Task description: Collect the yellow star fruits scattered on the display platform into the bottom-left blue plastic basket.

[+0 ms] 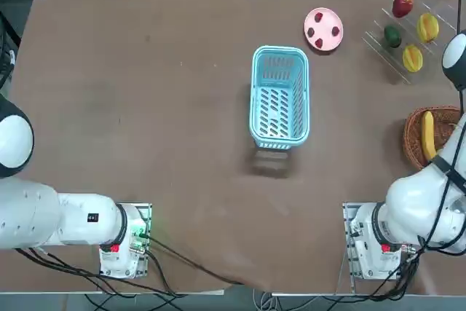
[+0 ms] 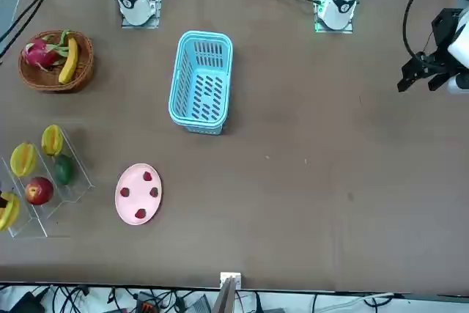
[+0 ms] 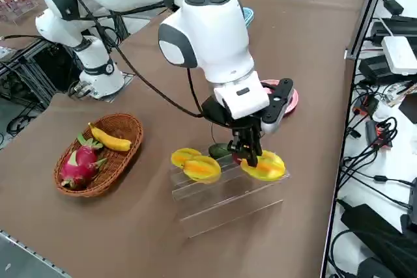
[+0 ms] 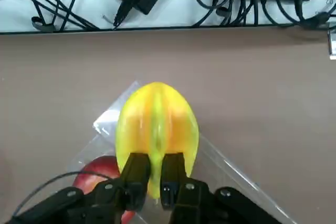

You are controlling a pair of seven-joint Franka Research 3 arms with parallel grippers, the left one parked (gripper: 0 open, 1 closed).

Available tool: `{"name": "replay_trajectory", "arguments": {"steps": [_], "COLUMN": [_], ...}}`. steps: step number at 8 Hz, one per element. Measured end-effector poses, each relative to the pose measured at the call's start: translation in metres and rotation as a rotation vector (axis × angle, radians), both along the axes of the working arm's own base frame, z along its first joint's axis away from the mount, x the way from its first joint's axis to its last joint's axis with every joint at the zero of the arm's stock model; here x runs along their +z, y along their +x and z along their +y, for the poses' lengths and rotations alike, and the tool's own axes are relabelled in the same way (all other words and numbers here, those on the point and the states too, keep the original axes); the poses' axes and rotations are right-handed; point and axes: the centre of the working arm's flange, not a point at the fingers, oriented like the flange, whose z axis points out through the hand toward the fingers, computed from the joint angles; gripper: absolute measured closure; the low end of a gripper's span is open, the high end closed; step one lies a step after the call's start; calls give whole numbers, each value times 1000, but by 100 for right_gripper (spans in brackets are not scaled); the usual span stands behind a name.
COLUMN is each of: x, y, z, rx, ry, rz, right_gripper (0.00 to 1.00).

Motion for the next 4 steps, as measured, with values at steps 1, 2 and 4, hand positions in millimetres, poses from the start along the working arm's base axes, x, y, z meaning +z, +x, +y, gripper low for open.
{"name": "replay_trajectory", "arguments": {"steps": [1, 2, 4], "x": [3, 9, 28], "y": [-2, -5, -13], "z": [1, 2, 6], "rx": [2, 5, 12], "ry": [7, 13, 15], "rz": [21, 39, 77], "right_gripper": [84, 84, 85]}}
